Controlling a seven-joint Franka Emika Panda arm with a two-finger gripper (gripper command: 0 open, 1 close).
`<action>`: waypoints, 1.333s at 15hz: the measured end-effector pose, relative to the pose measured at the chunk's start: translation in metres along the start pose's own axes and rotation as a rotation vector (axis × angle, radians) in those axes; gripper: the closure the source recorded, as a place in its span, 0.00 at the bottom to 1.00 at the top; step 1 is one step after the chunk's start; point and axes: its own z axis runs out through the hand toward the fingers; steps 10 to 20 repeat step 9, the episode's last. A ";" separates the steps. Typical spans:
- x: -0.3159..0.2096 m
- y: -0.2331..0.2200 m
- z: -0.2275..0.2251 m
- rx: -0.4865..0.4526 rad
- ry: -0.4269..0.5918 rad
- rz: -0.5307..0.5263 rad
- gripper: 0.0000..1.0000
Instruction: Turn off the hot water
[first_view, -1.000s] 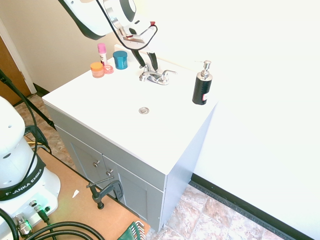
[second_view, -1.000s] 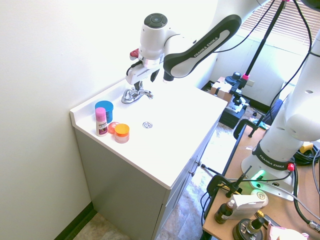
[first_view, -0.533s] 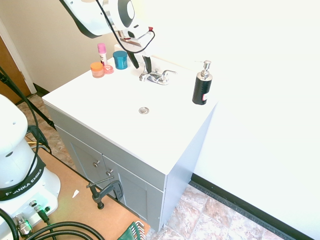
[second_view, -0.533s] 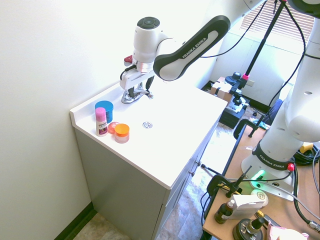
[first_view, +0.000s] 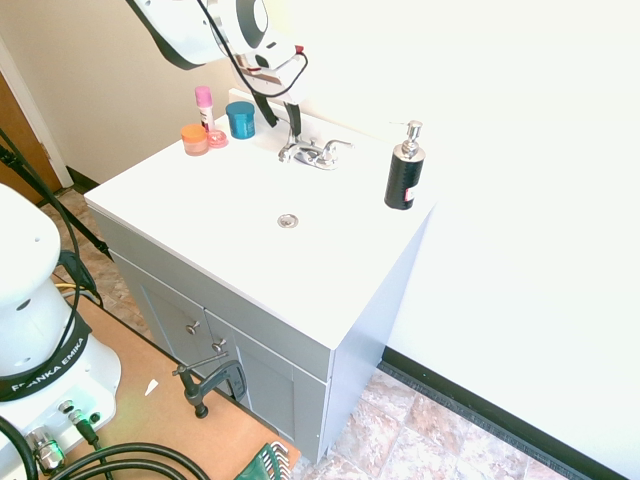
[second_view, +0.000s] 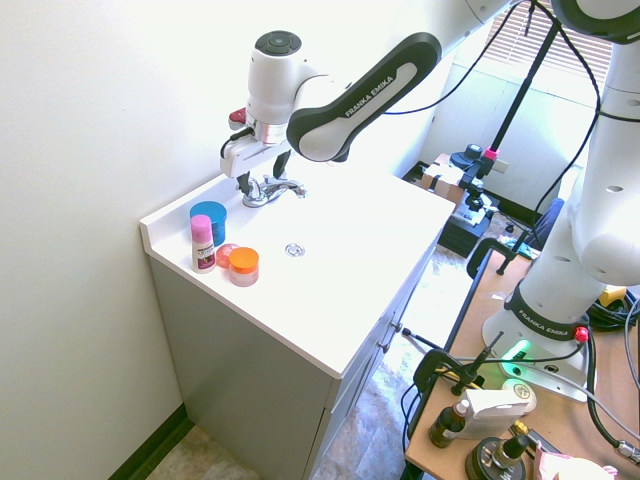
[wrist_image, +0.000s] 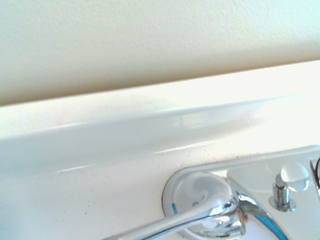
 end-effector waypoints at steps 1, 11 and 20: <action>0.002 0.001 0.000 -0.003 -0.013 0.013 0.00; 0.032 0.087 -0.033 -0.027 -0.218 0.041 0.00; 0.032 0.087 -0.033 -0.027 -0.218 0.041 0.00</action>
